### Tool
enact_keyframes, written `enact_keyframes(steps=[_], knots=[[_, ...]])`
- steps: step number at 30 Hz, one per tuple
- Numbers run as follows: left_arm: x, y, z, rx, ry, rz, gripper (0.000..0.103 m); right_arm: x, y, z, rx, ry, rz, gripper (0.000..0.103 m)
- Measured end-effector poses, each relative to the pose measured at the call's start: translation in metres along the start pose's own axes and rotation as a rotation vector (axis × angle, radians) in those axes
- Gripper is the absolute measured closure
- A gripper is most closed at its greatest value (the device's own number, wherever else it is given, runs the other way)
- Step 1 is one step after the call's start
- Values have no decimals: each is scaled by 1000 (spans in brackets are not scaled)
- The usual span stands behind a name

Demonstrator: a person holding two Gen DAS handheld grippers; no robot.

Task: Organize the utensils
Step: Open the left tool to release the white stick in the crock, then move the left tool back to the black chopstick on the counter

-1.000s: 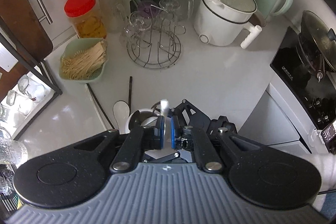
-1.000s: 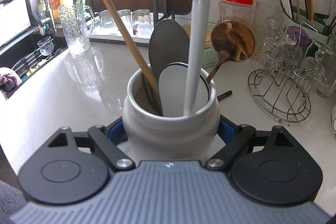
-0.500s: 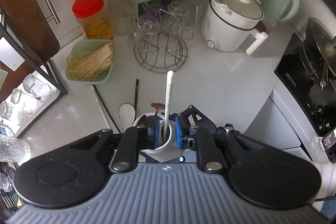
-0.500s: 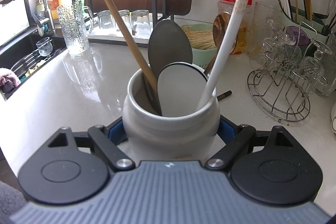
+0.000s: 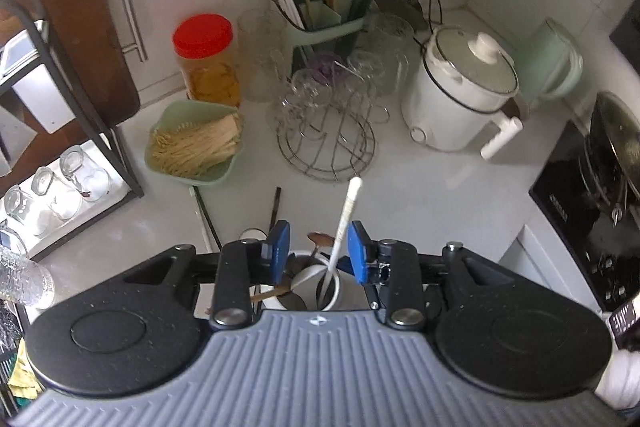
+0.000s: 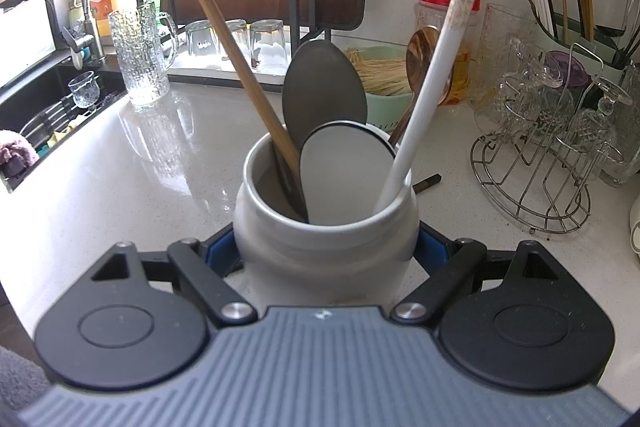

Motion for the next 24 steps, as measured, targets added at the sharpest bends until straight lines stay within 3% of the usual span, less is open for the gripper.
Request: enact_keyframes(steps=[12,24], knots=[[33,1,-55,97,-76,147,66,-1,-1,-1,0,2,-5,12],[47,31,-114,286,-125,246,63,-1,-1,0,-9,6,-8,12]])
Point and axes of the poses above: each gripper's, at about its wrist camera, not at the fingertips, and x roughly against the way its jaws point, z to its right, y to its underside, the point moved 7 cm from there along -x, roughly the way its jaws point, and after that the axes turned 6 degrees about y, right-handed, at the moved point
